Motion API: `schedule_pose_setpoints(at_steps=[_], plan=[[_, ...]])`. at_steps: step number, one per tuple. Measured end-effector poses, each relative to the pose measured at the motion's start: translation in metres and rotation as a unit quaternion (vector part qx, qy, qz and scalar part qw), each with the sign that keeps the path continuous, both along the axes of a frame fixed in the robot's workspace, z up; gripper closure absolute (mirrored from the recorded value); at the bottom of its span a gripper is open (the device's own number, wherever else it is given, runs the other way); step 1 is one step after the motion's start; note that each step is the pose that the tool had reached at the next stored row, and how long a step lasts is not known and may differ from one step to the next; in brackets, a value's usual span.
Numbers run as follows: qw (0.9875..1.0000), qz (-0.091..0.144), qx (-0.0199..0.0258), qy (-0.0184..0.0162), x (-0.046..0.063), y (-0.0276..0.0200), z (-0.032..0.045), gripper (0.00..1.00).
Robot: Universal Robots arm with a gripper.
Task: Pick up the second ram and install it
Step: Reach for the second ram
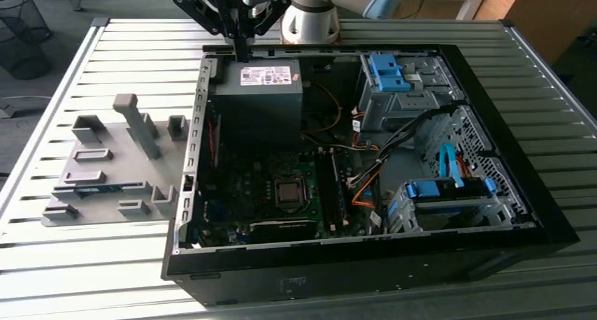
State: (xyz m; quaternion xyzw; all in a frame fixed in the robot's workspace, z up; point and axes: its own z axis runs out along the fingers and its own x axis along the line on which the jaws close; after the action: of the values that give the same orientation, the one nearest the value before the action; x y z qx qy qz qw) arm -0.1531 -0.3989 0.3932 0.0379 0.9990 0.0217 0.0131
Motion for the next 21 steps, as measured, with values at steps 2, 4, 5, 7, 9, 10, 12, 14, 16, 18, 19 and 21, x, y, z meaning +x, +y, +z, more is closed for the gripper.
schedule_pose_setpoints(at_steps=[2,4,5,7,9,10,12,14,16,18,19,21], plan=[[1.0,0.0,0.0,0.0,-0.002,0.0,0.0,0.89],[1.0,0.0,0.0,0.0,-0.004,0.0,0.0,0.89],[1.0,0.0,0.0,0.0,-0.005,0.0,0.0,0.89],[1.0,0.0,0.0,0.0,-0.007,0.0,-0.0001,0.89],[1.0,0.0,0.0,0.0,-0.009,0.0,0.0,0.89],[1.0,0.0,0.0,0.0,-0.009,0.0,-0.0001,0.89],[1.0,0.0,0.0,0.0,-0.011,0.0,-0.0001,0.89],[1.0,0.0,0.0,0.0,-0.013,0.0,-0.0001,0.89],[1.0,0.0,0.0,0.0,-0.014,0.0,-0.0001,0.89],[1.0,0.0,0.0,0.0,-0.016,0.0,-0.0001,0.89],[1.0,0.0,0.0,0.0,-0.016,0.0,-0.0001,0.89],[1.0,0.0,0.0,0.0,-0.017,0.0,-0.0001,0.89]])
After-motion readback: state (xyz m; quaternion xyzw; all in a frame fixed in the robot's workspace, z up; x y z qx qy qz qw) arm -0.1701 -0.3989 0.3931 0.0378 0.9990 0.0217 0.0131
